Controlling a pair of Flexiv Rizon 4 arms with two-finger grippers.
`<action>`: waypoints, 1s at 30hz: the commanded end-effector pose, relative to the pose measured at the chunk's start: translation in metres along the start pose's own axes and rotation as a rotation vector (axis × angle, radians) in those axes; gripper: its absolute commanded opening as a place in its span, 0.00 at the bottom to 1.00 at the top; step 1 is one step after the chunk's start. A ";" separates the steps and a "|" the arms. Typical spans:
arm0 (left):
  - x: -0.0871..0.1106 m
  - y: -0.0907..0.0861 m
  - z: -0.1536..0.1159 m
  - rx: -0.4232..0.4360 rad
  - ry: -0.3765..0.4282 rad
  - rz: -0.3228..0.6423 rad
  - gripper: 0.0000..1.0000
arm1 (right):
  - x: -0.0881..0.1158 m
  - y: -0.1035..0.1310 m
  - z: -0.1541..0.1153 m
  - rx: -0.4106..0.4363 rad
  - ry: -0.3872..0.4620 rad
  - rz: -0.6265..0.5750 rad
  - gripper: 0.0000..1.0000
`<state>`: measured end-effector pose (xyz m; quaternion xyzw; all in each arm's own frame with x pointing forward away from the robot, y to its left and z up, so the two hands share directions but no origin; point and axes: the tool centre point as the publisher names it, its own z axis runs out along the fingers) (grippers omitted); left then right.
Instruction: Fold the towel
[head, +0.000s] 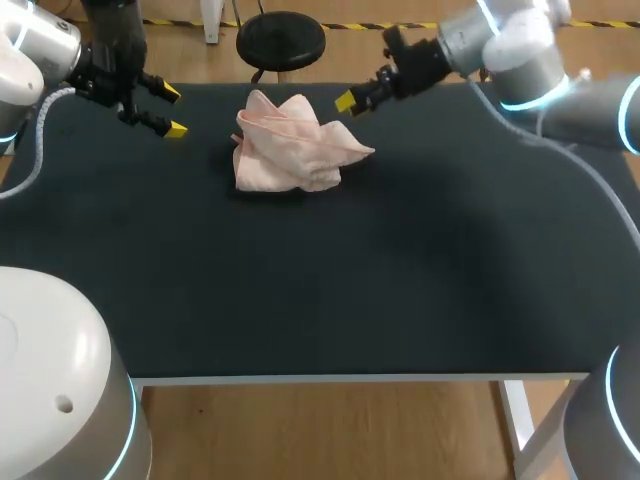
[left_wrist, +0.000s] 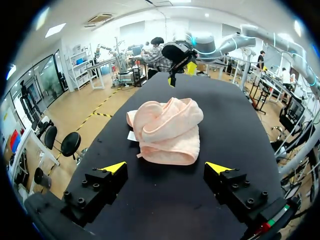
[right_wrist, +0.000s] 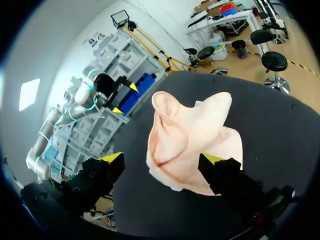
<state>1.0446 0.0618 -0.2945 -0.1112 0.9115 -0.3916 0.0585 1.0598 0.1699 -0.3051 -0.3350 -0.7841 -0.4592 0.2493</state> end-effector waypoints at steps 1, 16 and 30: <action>0.000 0.001 0.000 0.003 -0.001 0.002 1.00 | 0.028 -0.035 -0.015 -0.200 -0.245 0.041 1.00; 0.000 0.001 0.000 0.003 -0.001 0.002 1.00 | 0.024 -0.038 -0.005 -0.163 -0.150 0.435 1.00; 0.000 0.001 0.000 0.003 -0.001 0.002 1.00 | -0.007 -0.047 0.027 -0.189 0.060 0.691 1.00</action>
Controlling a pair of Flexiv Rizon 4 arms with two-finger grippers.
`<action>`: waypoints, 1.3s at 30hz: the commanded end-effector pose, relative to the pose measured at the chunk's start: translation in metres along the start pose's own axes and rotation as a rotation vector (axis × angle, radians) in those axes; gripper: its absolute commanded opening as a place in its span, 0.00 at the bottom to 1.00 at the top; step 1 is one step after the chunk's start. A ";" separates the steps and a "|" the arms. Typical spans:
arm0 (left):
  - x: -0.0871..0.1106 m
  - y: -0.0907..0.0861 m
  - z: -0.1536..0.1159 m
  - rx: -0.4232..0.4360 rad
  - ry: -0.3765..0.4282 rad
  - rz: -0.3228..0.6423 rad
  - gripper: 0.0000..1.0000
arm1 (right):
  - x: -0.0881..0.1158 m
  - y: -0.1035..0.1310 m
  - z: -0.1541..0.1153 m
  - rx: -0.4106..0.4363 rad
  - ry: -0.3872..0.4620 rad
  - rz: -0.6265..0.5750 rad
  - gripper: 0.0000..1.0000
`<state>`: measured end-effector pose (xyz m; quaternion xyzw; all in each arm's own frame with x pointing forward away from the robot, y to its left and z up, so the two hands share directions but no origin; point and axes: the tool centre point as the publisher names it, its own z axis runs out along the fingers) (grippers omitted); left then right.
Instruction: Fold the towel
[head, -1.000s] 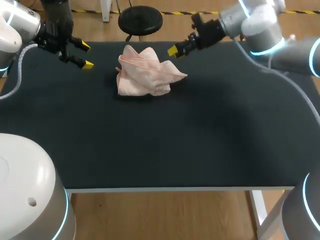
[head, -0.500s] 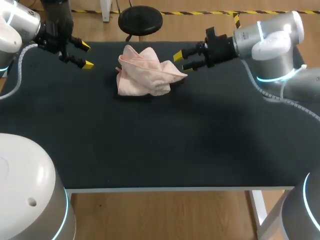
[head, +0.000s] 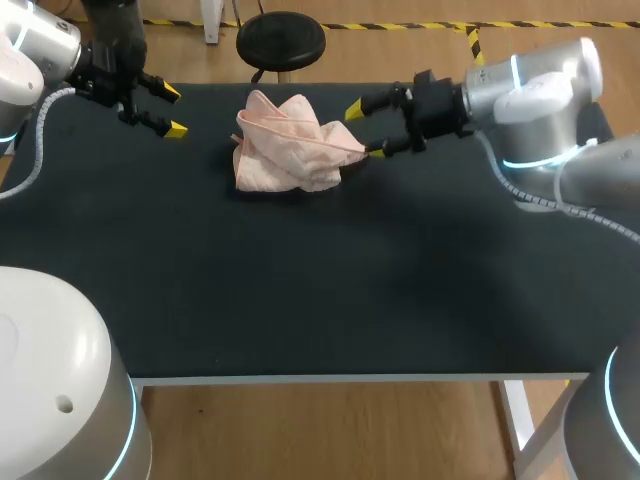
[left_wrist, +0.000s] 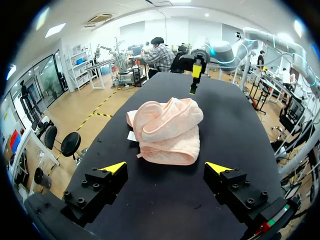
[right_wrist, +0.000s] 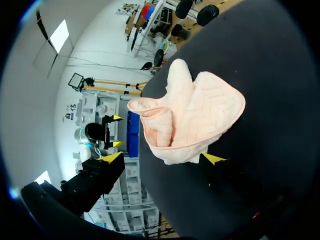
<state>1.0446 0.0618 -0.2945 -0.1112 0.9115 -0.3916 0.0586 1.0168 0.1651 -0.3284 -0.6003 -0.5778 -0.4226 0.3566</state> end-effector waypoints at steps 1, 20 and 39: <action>0.000 0.001 0.000 0.003 -0.001 0.002 1.00 | -0.016 0.007 0.020 0.034 0.066 0.023 1.00; 0.000 0.001 0.000 0.003 -0.001 0.002 1.00 | -0.041 0.018 0.013 0.010 0.064 0.170 1.00; 0.000 0.001 0.000 0.003 -0.001 0.002 1.00 | -0.050 0.033 0.032 0.067 0.149 0.217 0.00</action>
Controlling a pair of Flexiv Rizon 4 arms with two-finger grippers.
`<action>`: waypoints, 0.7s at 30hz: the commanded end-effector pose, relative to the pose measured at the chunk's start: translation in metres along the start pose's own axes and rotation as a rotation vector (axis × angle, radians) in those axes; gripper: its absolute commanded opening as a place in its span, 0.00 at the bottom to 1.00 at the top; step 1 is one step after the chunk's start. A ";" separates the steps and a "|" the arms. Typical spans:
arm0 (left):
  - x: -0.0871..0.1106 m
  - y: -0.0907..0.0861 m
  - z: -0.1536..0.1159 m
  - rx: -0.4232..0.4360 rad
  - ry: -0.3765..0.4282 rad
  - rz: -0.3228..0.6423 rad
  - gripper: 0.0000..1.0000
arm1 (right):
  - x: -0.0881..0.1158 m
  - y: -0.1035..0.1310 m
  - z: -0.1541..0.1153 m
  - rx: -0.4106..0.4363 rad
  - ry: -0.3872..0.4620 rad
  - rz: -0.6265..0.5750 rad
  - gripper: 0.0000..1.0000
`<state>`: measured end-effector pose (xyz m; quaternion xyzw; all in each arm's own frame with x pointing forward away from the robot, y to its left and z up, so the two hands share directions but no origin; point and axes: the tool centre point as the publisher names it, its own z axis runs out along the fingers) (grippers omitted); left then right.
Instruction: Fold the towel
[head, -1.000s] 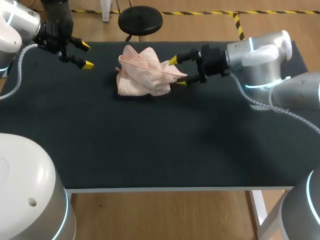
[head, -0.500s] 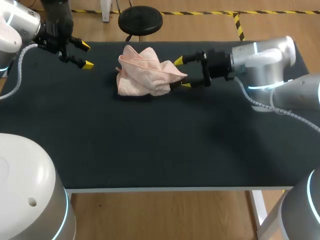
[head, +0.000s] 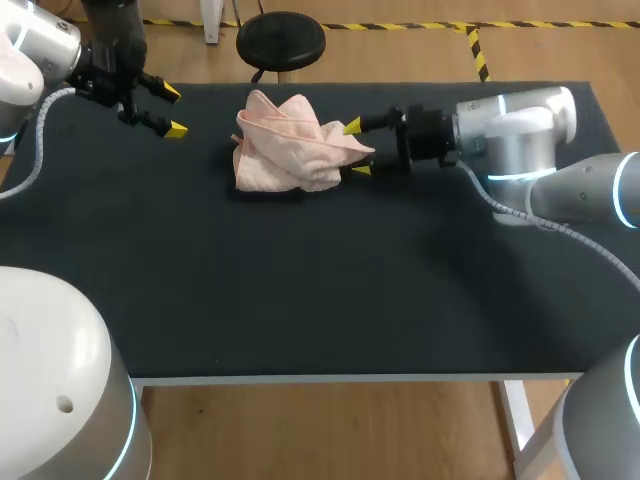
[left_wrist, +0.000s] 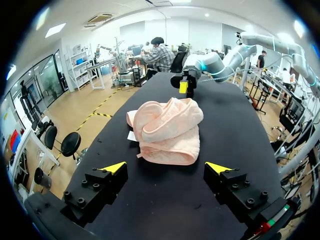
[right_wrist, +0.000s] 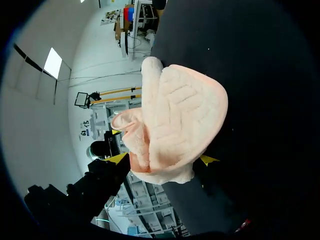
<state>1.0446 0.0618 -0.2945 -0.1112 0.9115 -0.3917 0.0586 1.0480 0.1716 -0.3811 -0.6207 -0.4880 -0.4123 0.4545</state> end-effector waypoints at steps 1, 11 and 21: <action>0.000 0.001 0.000 0.003 -0.001 0.002 1.00 | -0.001 0.005 0.002 0.029 -0.004 -0.006 0.00; 0.000 0.001 0.000 0.003 -0.001 0.002 1.00 | 0.013 -0.006 0.006 0.047 -0.095 -0.107 0.00; 0.000 0.001 0.000 0.003 -0.001 0.002 1.00 | 0.055 -0.020 0.034 0.117 -0.295 -0.340 0.00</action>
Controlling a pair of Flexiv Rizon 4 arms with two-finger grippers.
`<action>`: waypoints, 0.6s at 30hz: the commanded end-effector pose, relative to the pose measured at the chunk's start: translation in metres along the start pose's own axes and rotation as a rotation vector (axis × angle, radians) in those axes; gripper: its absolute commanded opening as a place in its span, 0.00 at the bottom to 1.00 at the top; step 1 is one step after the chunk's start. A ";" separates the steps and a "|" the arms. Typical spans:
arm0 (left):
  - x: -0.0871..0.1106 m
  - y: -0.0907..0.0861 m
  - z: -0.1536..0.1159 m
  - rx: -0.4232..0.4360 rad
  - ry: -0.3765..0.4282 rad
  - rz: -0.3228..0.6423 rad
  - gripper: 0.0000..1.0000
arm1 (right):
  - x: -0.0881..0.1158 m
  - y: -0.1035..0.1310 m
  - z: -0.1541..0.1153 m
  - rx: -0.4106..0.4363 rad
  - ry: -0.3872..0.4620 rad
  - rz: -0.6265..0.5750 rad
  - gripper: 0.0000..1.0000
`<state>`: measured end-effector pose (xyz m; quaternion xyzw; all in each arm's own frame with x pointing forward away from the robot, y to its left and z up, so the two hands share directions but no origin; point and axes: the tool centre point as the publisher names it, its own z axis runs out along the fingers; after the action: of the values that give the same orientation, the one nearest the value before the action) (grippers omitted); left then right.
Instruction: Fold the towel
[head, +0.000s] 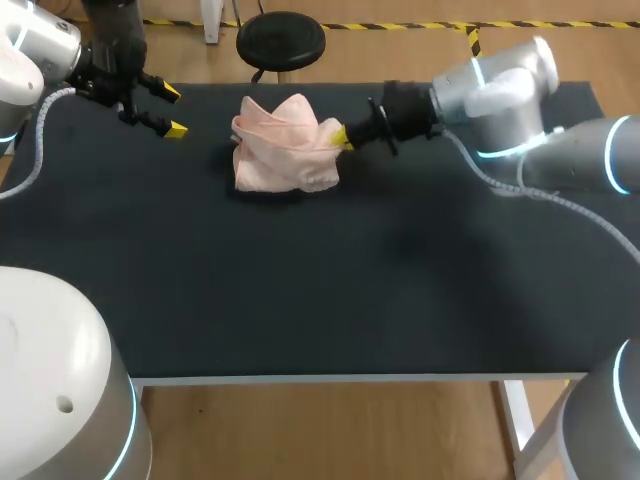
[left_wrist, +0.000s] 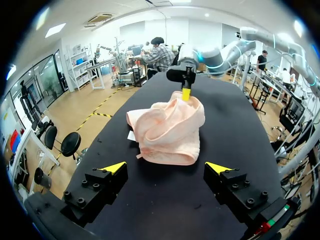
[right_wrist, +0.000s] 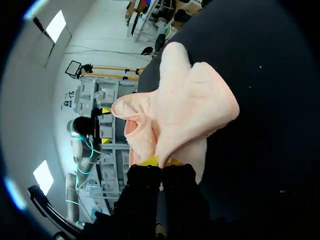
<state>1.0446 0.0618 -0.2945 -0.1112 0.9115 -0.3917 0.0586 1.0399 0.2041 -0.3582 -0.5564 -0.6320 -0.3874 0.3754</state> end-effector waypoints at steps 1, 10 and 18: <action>0.000 0.001 0.000 0.003 -0.001 0.002 1.00 | 0.032 0.005 0.005 0.032 -0.110 -0.062 0.00; 0.000 0.001 0.000 0.003 -0.001 0.002 1.00 | 0.066 0.013 0.047 0.170 -0.164 -0.165 0.00; 0.000 0.001 0.000 0.003 -0.001 0.002 1.00 | 0.078 0.012 0.093 0.313 -0.185 -0.222 0.00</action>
<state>1.0446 0.0618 -0.2946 -0.1112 0.9115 -0.3917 0.0586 1.0258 0.3030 -0.3164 -0.4738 -0.7546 -0.3165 0.3254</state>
